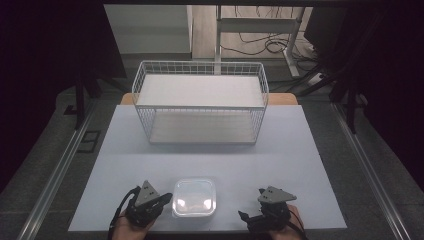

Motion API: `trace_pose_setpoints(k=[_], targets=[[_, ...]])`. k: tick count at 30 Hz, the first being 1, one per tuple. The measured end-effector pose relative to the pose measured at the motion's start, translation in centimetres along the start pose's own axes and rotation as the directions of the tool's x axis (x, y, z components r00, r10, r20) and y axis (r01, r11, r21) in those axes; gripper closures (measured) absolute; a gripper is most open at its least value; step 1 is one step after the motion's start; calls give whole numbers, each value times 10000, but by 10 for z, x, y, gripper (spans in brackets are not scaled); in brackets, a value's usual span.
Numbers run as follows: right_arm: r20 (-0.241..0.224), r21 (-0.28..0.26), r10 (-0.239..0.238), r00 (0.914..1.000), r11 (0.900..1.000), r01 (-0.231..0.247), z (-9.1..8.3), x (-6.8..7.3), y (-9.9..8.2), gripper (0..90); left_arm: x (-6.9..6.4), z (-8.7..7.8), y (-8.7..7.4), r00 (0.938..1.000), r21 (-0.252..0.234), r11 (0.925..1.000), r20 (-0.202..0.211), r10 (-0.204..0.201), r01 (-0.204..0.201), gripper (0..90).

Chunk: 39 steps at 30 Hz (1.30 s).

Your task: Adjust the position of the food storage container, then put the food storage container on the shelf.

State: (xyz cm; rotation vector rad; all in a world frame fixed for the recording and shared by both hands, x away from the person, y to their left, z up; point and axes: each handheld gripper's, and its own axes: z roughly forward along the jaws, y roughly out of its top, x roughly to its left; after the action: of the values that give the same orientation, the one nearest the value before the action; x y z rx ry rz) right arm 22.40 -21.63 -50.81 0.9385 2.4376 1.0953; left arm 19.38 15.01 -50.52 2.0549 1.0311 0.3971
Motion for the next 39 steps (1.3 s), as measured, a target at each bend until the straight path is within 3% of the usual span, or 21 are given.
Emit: trace_pose_setpoints(k=[6, 10, 13, 14, 16, 17, 22, 31, 34, 39], targets=[[-16, 58, -127, 9999, 9999, 127, 0, 0, 0, 11, -13, 11, 7, 9987, -121, 9994, 393, 337, -333, 899], [-27, 76, -139, 9999, 9999, 140, 1, 0, -1, 11, -12, 13, 7, 9985, -127, 9990, 335, 421, -417, 864], [-74, 41, -139, 9999, 9999, 139, 0, 0, -1, 13, -2, 7, 4, 9997, -302, 9994, 180, 188, -183, 613], [-74, 41, -139, 9999, 9999, 139, 0, 0, -1, 13, 1, 5, 3, 9999, -351, 9993, 94, 110, -107, 613], [-91, 21, -98, 9999, 9999, 98, 0, -1, -1, 13, 7, 1, 1, 10000, -578, 9983, 38, -48, 51, 495], [-52, -23, -38, 10000, 10000, 38, 0, -1, 0, 13, 12, 0, -1, 9999, -678, 9977, 121, -72, 81, 350], [-160, -123, 169, 9997, 9998, -171, -1, 0, 2, 11, 18, 0, -4, 9984, -699, 9970, 487, -303, 337, 215], [-850, -470, 294, 9959, 9983, -335, -1, 7, 16, 0, 15, -2, 2, 9920, -733, 9964, 1216, -341, 433, 105], [-1255, -383, 277, 9917, 9987, -328, -1, 10, 26, 1, 14, -5, 7, 9884, -886, 9949, 1480, -355, 490, 119], [-1604, -97, 169, 9869, 9998, -187, 2, 17, 36, 57, 10, -3, 9, 9884, -856, 9960, 1515, -120, 252, 140]])
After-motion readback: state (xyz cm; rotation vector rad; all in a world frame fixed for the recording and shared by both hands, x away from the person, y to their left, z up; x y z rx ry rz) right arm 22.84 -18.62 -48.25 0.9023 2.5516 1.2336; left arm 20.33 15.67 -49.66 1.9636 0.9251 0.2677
